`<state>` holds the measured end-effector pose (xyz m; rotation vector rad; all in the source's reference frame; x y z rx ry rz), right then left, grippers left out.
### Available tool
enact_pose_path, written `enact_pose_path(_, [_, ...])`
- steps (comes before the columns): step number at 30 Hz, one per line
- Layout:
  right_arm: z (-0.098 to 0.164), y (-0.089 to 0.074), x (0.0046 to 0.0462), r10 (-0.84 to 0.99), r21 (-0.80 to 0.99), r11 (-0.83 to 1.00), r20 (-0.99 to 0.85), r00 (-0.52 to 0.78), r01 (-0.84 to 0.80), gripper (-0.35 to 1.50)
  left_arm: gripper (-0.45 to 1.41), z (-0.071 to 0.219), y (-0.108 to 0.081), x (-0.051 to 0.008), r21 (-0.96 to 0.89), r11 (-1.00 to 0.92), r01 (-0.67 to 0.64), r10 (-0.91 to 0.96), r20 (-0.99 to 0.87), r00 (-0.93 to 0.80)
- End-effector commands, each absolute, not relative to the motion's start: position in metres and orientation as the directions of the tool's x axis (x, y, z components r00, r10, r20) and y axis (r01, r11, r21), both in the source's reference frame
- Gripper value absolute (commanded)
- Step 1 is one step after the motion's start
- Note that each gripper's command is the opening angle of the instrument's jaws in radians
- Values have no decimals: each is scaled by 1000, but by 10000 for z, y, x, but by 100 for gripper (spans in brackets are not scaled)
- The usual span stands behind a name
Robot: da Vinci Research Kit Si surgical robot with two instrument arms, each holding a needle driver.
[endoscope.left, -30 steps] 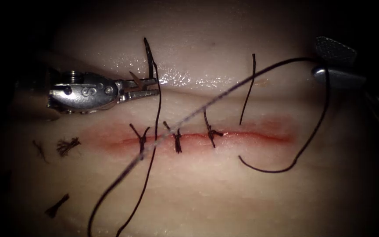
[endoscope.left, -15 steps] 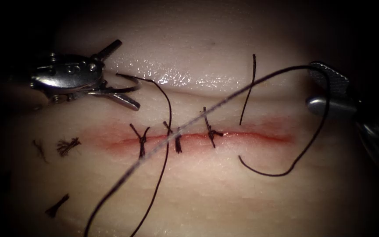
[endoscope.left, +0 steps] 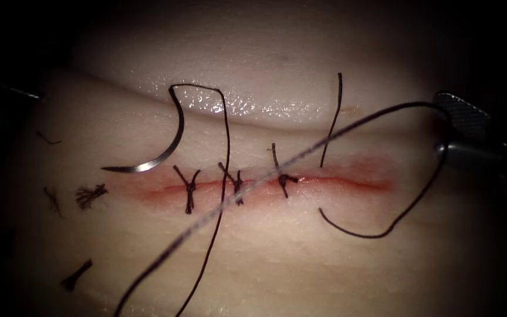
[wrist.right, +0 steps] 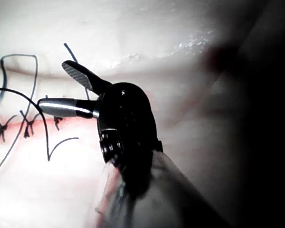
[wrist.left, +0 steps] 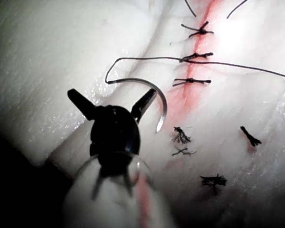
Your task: Wound Closure
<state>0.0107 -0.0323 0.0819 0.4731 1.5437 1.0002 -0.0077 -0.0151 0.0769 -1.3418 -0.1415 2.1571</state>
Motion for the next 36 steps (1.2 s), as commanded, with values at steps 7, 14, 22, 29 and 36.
enact_pose_path(7, [826, -325, 96, 659, 626, 694, -751, -38, -356, 120, 121, 702, -206, -133, -548, -803, -233, 587, -795, -154])
enact_pose_path(14, [825, -326, 104, 661, 587, 715, -745, 93, -379, 123, 121, 608, -235, -242, -631, -766, -127, 641, -764, -76])
enact_pose_path(22, [813, -342, 115, 659, 581, 714, -747, 93, -390, 125, 123, 613, -225, -271, -602, -726, -331, 682, -692, -238])
enact_pose_path(29, [811, -343, 121, 661, 580, 715, -743, 106, -391, 125, 111, 622, -223, -268, -608, -687, -399, 721, -640, -266])
enact_pose_path(36, [813, -345, 130, 662, 578, 721, -737, 135, -383, 127, 108, 605, -206, -268, -632, -666, -397, 741, -621, -255])
